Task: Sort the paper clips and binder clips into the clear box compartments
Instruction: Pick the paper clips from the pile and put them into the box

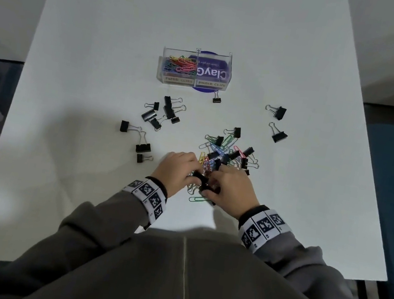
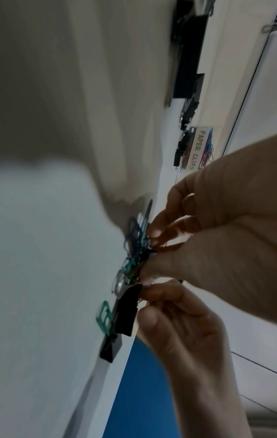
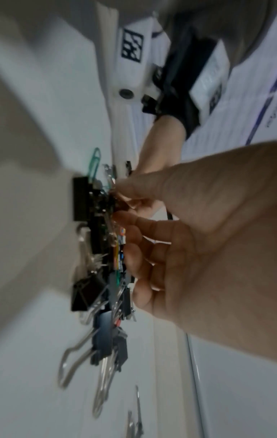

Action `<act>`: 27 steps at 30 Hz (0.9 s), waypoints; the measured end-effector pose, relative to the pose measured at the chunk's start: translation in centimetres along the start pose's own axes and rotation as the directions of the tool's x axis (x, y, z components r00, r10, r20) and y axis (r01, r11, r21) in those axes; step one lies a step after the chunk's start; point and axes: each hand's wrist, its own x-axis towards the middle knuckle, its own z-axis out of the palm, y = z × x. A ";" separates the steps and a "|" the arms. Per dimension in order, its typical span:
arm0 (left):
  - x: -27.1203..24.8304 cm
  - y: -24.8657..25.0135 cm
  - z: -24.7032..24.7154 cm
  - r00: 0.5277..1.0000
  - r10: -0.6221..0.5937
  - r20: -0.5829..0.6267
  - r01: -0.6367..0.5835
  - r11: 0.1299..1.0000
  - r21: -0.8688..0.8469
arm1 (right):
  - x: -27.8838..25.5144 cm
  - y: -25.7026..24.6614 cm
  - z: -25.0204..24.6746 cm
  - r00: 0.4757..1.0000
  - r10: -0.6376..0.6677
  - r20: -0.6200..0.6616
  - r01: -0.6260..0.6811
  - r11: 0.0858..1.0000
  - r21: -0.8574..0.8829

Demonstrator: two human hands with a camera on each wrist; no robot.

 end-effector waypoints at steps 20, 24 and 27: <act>-4.4 -2.8 -0.7 0.978 -0.020 -0.209 0.085 0.947 0.309 | -1.5 1.3 0.1 0.978 -0.090 -0.190 0.097 0.995 0.028; -4.0 -1.5 0.8 0.993 -0.018 -0.113 0.058 0.931 0.359 | -0.7 -0.9 1.5 0.984 -0.164 -0.068 0.154 0.979 -0.132; -3.3 -1.1 1.0 0.993 -0.032 -0.110 0.065 0.950 0.305 | 0.3 -1.4 1.6 0.993 -0.117 -0.015 0.112 0.973 -0.203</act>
